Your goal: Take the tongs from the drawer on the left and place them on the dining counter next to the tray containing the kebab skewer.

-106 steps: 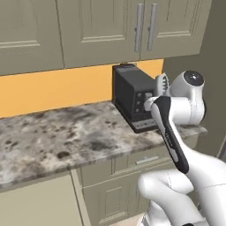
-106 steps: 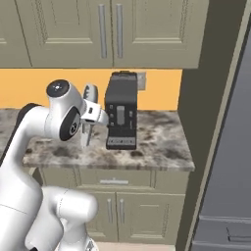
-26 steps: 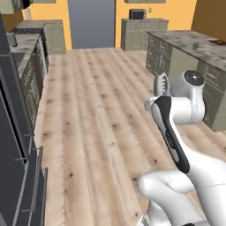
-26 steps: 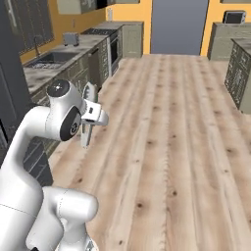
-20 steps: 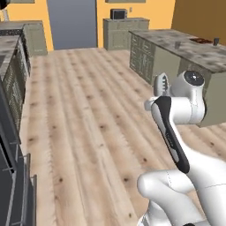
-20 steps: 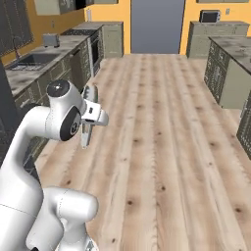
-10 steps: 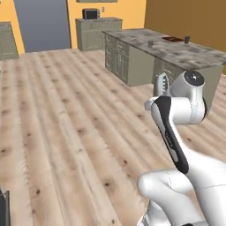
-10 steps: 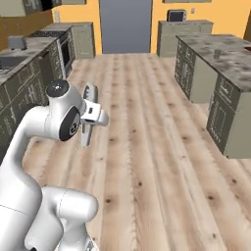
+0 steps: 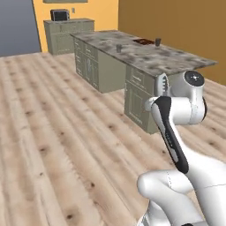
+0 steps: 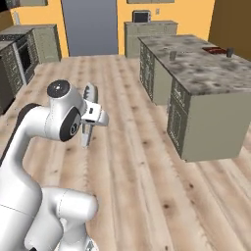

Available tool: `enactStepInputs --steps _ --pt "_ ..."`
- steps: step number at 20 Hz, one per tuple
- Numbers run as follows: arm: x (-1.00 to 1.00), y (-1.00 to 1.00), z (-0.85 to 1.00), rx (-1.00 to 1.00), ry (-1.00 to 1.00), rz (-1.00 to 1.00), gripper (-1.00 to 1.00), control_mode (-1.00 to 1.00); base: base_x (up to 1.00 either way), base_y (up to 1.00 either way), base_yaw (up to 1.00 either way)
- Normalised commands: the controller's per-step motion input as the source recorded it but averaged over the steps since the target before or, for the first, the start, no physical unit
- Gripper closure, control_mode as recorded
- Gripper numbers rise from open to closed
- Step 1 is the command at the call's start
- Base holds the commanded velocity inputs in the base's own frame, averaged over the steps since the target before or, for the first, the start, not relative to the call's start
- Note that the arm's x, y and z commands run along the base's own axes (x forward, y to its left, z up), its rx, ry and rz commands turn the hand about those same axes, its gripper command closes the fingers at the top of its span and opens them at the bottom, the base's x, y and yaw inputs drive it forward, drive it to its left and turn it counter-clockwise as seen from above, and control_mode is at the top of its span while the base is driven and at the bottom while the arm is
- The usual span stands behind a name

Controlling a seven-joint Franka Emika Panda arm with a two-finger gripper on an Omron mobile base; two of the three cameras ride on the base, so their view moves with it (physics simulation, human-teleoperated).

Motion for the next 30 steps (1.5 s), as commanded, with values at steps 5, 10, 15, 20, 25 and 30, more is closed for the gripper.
enactStepInputs --steps 5,10,15,20,25,30 --pt "0.00 0.00 0.00 0.00 0.00 0.00 1.00 1.00 0.83 -0.88 -0.20" --pt "0.00 0.00 0.00 0.00 0.00 0.00 1.00 1.00 0.80 -0.93 -0.18" --pt "0.00 0.00 0.00 0.00 0.00 0.00 1.00 1.00 0.63 -0.84 -0.19" --pt "0.00 0.00 0.00 0.00 0.00 0.00 1.00 1.00 0.64 -0.84 -0.11" --pt "0.00 0.00 0.00 0.00 0.00 0.00 1.00 1.00 0.28 -0.50 -0.01" --pt "0.00 0.00 0.00 0.00 0.00 0.00 1.00 1.00 0.31 -0.58 0.00"
